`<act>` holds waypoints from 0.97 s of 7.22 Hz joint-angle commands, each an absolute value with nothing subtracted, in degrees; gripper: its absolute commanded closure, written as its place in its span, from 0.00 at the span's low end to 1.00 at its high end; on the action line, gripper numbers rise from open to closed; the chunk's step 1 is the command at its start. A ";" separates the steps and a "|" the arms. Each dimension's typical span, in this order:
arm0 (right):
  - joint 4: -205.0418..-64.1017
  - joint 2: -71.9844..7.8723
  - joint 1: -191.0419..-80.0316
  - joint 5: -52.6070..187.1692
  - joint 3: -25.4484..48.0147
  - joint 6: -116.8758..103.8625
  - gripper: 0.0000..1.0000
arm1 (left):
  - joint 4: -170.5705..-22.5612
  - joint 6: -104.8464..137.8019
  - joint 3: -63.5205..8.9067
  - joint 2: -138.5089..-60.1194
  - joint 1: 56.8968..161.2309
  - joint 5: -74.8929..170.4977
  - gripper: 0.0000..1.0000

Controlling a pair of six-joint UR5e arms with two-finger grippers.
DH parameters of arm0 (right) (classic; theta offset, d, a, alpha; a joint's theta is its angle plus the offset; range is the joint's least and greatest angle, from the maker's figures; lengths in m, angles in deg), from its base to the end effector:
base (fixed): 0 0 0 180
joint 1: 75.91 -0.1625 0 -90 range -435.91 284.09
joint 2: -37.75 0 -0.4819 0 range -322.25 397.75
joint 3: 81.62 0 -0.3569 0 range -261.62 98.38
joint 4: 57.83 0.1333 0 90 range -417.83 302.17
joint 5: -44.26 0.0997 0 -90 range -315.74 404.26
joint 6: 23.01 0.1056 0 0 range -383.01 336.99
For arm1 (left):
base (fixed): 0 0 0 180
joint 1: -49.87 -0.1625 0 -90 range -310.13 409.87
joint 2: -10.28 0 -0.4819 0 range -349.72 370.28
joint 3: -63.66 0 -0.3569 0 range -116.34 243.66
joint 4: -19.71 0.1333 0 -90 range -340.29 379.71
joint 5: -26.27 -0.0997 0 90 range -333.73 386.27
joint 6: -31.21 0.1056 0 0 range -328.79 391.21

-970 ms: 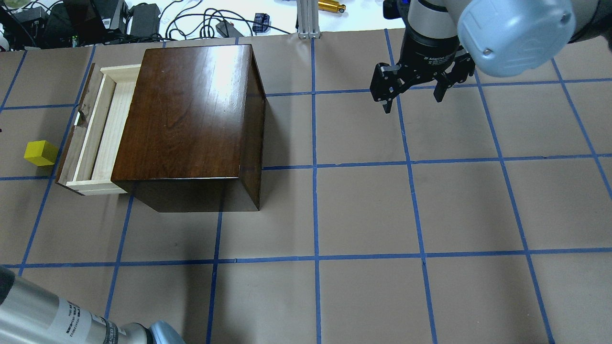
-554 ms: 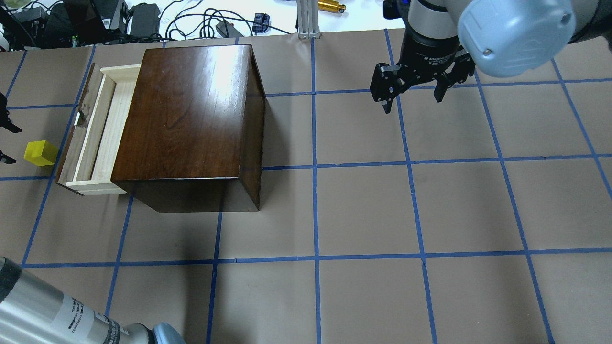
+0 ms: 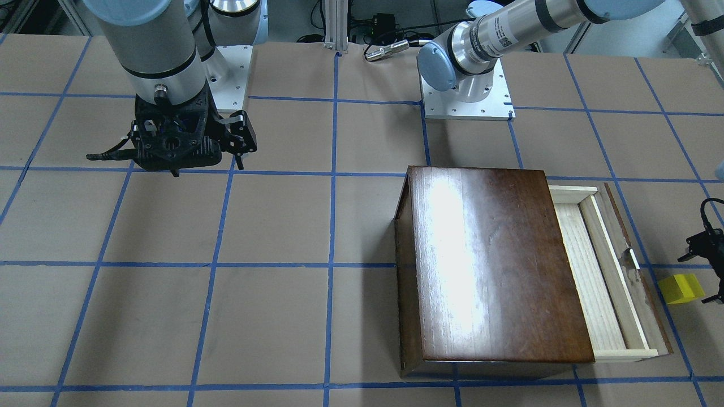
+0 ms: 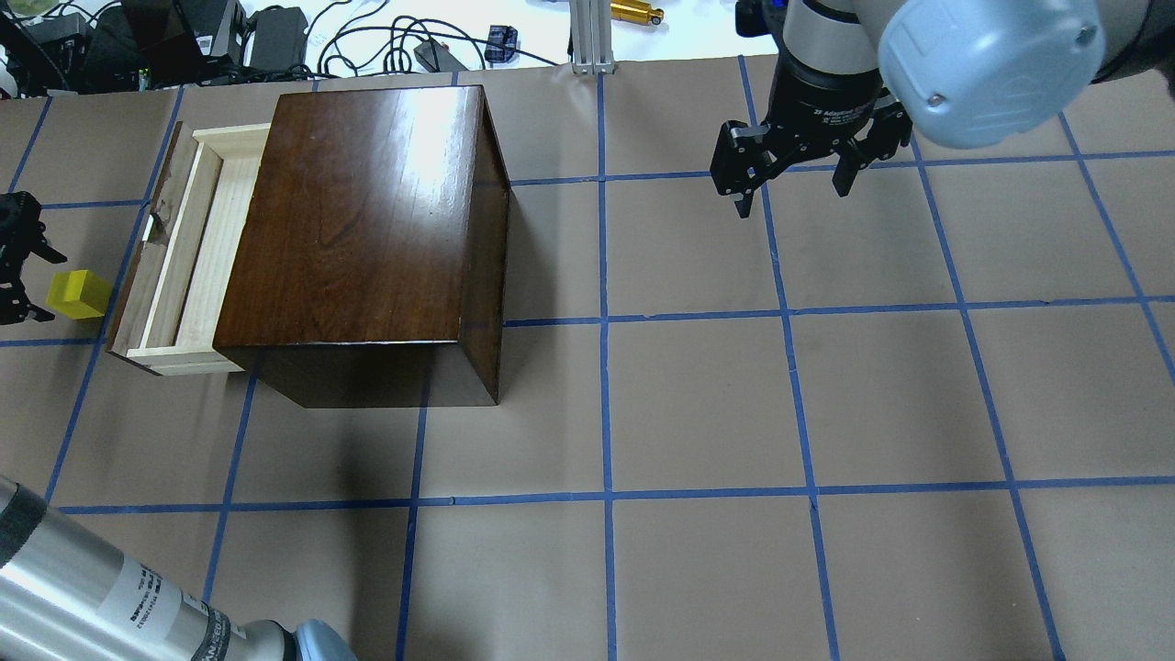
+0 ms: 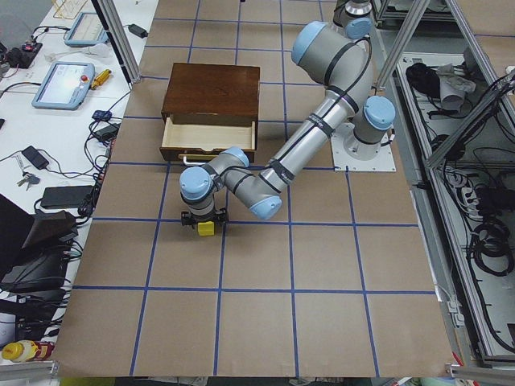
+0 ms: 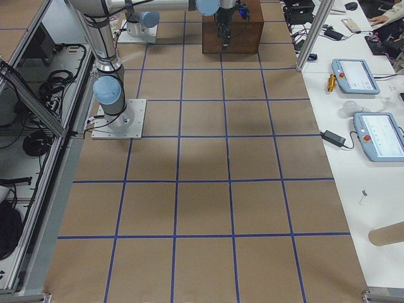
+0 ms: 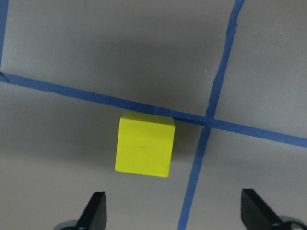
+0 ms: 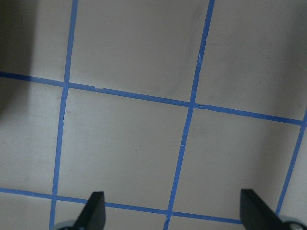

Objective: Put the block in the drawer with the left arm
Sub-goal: 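Close the left gripper on the yellow cube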

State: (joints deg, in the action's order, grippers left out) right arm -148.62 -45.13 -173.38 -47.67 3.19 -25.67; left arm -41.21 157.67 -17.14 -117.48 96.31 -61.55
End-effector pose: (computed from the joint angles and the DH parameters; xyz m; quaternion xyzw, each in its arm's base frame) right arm 0.1955 -0.4928 0.5212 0.0884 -0.9959 -0.0092 0.0172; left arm 0.3892 -0.6086 0.2682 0.6619 0.7493 -0.0193 0.0029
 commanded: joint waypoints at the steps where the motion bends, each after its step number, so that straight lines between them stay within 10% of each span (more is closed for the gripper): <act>1: -148.62 -45.13 -173.38 -47.67 3.19 -25.65 0.00 | -39.71 157.77 -17.20 -119.00 96.27 -60.22 0.00; 7: -148.62 -45.13 -173.38 -47.59 3.19 -25.64 0.00 | -38.03 157.68 -17.28 -120.68 96.54 -60.04 0.00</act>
